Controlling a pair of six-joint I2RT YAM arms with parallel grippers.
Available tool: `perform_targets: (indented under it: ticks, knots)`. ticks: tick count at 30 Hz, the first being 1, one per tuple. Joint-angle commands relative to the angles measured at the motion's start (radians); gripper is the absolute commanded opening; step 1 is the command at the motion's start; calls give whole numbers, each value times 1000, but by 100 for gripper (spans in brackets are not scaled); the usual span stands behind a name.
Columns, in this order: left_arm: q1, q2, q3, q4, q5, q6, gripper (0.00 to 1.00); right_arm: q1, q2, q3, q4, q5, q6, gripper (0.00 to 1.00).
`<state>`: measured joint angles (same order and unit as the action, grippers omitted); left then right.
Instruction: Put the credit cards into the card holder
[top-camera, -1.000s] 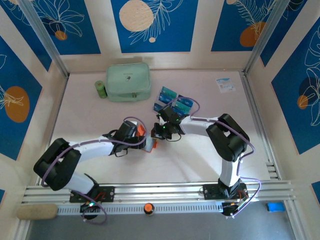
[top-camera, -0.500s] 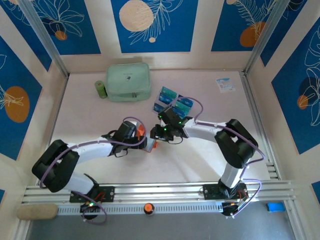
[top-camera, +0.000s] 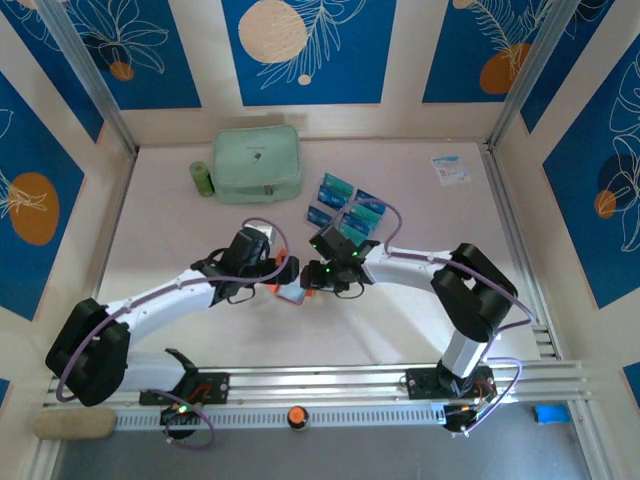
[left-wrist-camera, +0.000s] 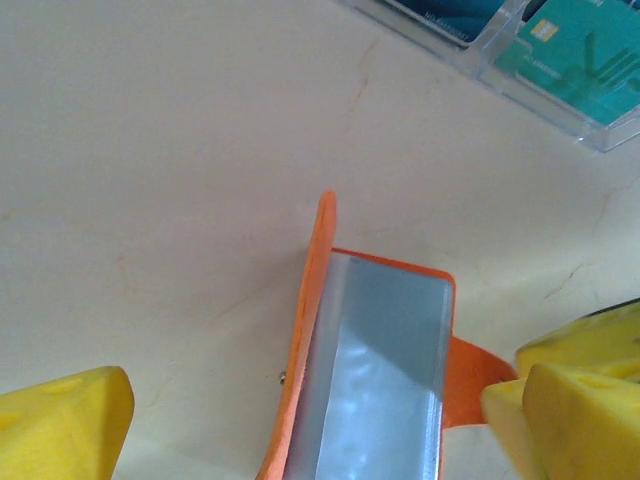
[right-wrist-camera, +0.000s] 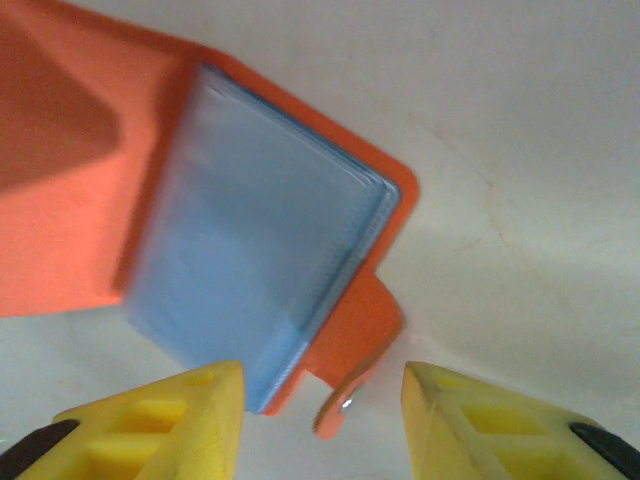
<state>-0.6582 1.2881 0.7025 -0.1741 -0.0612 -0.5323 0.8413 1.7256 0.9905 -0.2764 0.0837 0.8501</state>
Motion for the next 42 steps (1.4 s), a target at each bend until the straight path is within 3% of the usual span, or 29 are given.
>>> perform_targets:
  ticks: [1, 3, 8, 11, 18, 24, 31, 37, 42]
  knots:
    - [5, -13, 46, -81, -24, 31, 100, 8, 33, 34, -46, 44, 5, 43]
    - [6, -10, 61, -99, -28, 35, 100, 0, 44, 36, -52, 54, -6, 37]
    - [6, 3, 89, -133, -22, 44, 100, -35, 37, 25, -51, 58, -89, 9]
    - [7, 27, 115, -162, -11, 57, 100, -58, 20, 20, -46, 47, -159, 0]
    - [7, 133, 213, -261, -18, 114, 100, -93, 9, 22, -53, 21, -224, 0]
    - [7, 220, 272, -317, -106, 167, 100, -94, 11, 1, -26, 3, -228, 0]
    - [8, 301, 296, -367, -282, 230, 100, -94, 1, -16, -18, 3, -266, 0]
    - [8, 305, 256, -386, -337, 192, 100, -96, -3, -27, -10, -11, -276, 0]
    - [8, 280, 184, -354, -298, 122, 100, -94, -4, -38, -1, -22, -273, 0]
